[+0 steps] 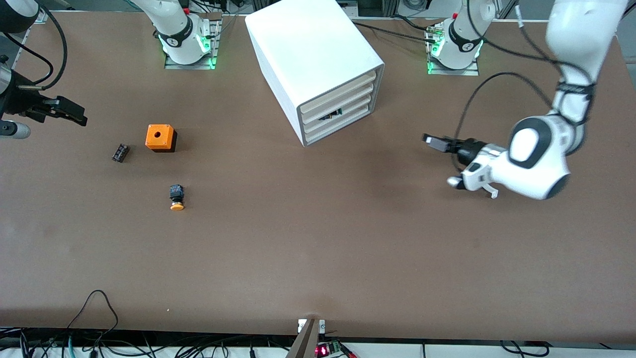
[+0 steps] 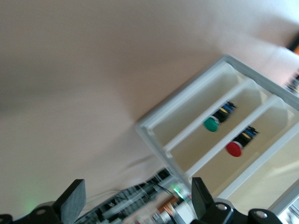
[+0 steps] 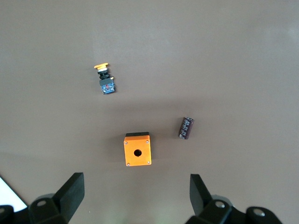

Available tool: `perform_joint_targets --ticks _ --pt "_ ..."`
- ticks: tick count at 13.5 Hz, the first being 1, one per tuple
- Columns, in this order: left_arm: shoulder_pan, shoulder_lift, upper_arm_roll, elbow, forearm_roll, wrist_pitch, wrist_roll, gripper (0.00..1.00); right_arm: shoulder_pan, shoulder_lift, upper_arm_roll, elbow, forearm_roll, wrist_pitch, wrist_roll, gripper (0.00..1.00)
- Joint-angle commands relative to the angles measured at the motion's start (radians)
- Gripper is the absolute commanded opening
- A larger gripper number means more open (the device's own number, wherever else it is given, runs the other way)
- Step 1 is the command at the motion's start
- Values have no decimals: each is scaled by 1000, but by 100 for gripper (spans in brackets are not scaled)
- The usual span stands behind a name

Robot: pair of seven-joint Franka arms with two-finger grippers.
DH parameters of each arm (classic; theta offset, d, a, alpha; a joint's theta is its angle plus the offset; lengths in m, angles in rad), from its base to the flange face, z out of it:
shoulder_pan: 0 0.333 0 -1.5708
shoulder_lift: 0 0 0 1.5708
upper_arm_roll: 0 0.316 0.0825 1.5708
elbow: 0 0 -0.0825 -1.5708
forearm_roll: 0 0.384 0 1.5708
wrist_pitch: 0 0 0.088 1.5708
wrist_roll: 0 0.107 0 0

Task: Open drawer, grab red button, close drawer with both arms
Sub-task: 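Reach the left gripper to the cabinet drawer front and grasp it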

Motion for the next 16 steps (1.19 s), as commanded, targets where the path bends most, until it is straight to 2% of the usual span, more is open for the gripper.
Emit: perform_joint_targets --ticks 1,6,9,10,11,12,16 --pt "-85 4 -30 -129 -187 103 145 100 0 -16 -2 -12 14 2 -9 100" --pt "-126 -40 -200 -227 -284 245 192 100 -2 -15 -4 -12 14 0 -13 100" --pt "-152 -44 -225 -250 -308 294 194 99 -2 -15 -4 -12 14 0 -14 100" --pt "-152 -44 -225 -260 -308 303 195 91 -2 -15 -4 -12 14 0 -17 100" --pt "-152 -45 -228 -269 -306 320 198 66 -2 -15 -4 -12 16 -1 -16 100" --pt "-154 -47 -228 -270 -305 322 227 1 -2 -15 -5 -12 16 -1 -16 100" --pt "-142 -71 -211 -257 -266 331 241 0 9 -5 7 4 13 -1 -22 100"
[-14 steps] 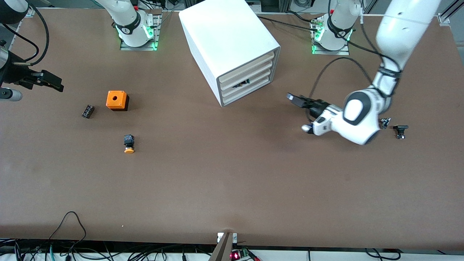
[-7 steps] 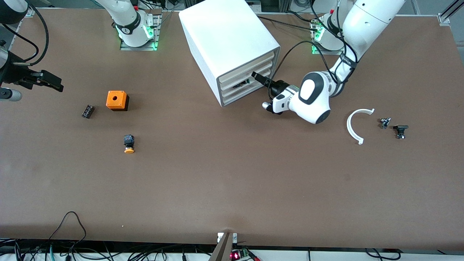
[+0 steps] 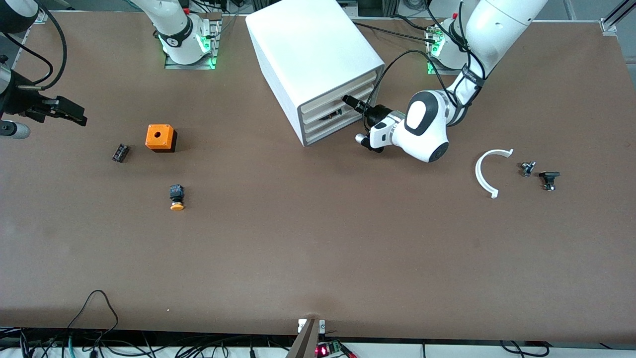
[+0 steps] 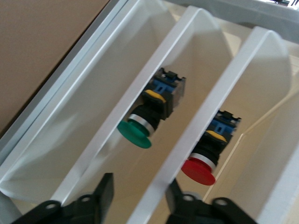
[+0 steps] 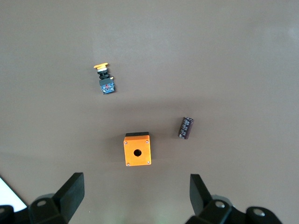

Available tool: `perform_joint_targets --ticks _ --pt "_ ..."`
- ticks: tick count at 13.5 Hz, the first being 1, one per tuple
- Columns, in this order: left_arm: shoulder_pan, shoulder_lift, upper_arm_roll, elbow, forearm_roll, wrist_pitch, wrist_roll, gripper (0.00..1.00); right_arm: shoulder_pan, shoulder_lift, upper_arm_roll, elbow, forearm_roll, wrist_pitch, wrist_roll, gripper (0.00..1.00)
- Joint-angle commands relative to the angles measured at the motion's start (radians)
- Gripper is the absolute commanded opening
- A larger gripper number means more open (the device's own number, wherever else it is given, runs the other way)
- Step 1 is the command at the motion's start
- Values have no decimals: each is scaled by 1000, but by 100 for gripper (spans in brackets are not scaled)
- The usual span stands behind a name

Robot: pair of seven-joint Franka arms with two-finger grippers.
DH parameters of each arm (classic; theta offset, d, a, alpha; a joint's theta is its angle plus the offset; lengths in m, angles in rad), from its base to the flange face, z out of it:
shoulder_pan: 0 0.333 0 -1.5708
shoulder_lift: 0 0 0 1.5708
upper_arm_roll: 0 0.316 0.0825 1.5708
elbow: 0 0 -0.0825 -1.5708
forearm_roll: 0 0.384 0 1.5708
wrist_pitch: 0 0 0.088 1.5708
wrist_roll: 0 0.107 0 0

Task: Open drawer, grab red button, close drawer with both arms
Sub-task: 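Pull the drawer open with the left gripper while the right gripper advances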

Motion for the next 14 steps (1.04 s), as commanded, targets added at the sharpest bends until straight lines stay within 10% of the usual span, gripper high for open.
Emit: perform_joint_targets --ticks 1,6,7,10,14 --pt "34 -49 50 -23 41 32 30 0 18 -4 17 4 13 -3 -19 100" --pt "85 -51 150 60 43 88 18 0 155 74 40 59 23 43 -2 100" --pt "88 -58 150 63 44 89 33 99 180 103 40 88 54 48 -3 100" --pt "106 -133 156 81 70 103 32 100 254 215 54 166 80 120 -14 100" --pt "242 -317 196 221 444 100 24 100 367 327 74 249 89 200 -11 100"
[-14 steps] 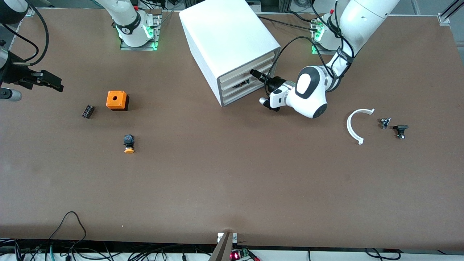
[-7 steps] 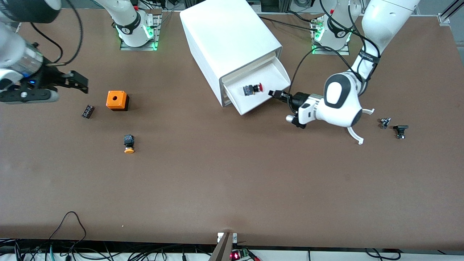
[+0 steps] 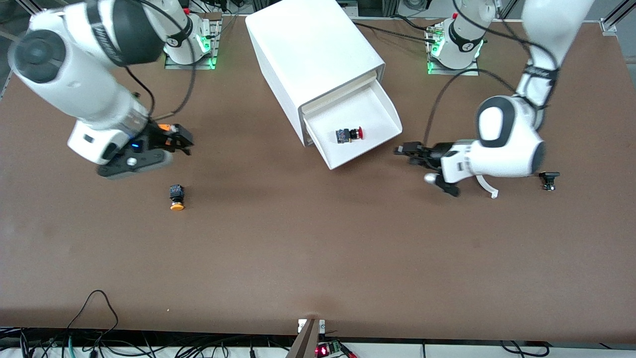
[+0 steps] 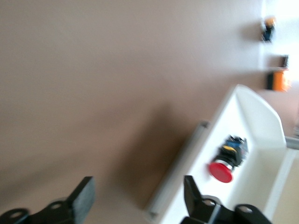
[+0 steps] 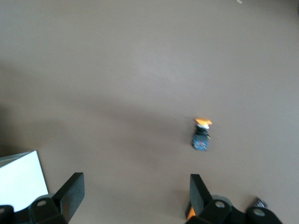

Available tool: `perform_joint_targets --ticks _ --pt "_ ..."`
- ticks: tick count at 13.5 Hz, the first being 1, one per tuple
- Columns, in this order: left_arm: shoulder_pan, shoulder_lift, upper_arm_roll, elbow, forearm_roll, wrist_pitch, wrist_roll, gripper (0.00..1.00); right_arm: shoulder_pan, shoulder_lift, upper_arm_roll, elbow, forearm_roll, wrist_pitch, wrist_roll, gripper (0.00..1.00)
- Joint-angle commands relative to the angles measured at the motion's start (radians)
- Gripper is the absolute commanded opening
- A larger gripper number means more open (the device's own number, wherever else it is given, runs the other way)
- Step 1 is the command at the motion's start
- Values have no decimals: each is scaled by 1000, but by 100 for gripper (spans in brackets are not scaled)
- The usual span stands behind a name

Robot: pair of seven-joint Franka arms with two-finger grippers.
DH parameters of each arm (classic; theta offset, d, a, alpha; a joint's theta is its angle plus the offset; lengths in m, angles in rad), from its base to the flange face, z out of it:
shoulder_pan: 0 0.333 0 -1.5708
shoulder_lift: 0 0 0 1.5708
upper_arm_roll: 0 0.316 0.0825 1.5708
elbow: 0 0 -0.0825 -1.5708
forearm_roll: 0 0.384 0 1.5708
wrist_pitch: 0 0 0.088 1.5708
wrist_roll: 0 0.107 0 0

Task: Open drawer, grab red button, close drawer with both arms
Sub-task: 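Withdraw the left gripper while the right gripper reaches into the drawer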

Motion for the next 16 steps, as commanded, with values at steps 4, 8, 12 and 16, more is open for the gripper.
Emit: perform_joint_targets --ticks 4,8,12,16 --pt "69 -252 108 213 392 -314 -36 100 127 156 42 189 84 32 -20 100" --pt "21 -265 85 367 580 -497 -341 100 260 275 94 352 73 34 -65 100" --pt "-17 -269 91 392 614 -556 -420 100 322 375 156 472 72 31 -79 100" --pt "-21 -269 92 382 626 -528 -428 100 339 418 174 474 73 40 -364 100"
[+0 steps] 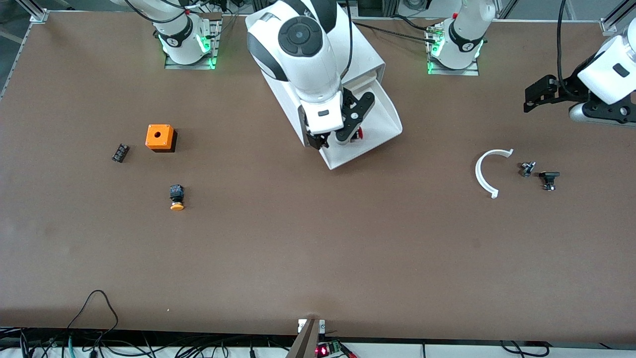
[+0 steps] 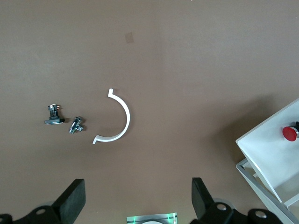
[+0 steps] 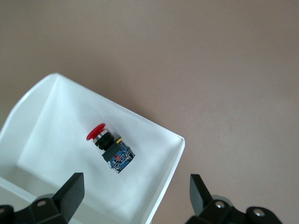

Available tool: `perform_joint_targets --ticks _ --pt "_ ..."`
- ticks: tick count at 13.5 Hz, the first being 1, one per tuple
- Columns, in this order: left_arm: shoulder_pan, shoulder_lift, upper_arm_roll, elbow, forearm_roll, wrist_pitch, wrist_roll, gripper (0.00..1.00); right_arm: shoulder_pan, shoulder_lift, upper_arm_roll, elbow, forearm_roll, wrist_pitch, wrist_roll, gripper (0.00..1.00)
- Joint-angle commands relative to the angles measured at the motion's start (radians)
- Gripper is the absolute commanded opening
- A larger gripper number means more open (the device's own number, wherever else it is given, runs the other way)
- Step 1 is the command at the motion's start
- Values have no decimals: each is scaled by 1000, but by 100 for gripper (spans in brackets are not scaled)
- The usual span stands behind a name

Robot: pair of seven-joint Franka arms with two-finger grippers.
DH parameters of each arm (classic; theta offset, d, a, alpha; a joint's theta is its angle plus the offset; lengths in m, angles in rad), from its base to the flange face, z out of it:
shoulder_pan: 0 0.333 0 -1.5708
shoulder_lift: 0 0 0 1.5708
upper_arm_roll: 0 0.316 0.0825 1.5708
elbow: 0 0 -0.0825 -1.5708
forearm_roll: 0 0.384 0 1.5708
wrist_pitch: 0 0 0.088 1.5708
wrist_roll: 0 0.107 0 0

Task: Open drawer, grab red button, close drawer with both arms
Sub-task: 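Lower the open right gripper over the red button in the drawer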

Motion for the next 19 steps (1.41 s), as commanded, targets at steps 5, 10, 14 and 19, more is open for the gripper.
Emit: perform_joint_targets --ticks 5,10,14,19 --pt "-9 7 5 21 29 9 -12 100 9 67 30 41 -6 -46 -311 100" --pt "-7 5 5 16 26 29 -7 100 24 118 68 38 -125 -79 -362 100" --pt "-6 -1 5 7 21 34 -6 100 47 152 69 38 -135 -36 -367 100" --pt "-7 -2 5 7 20 34 -6 100 78 185 68 40 -173 -11 -360 100"
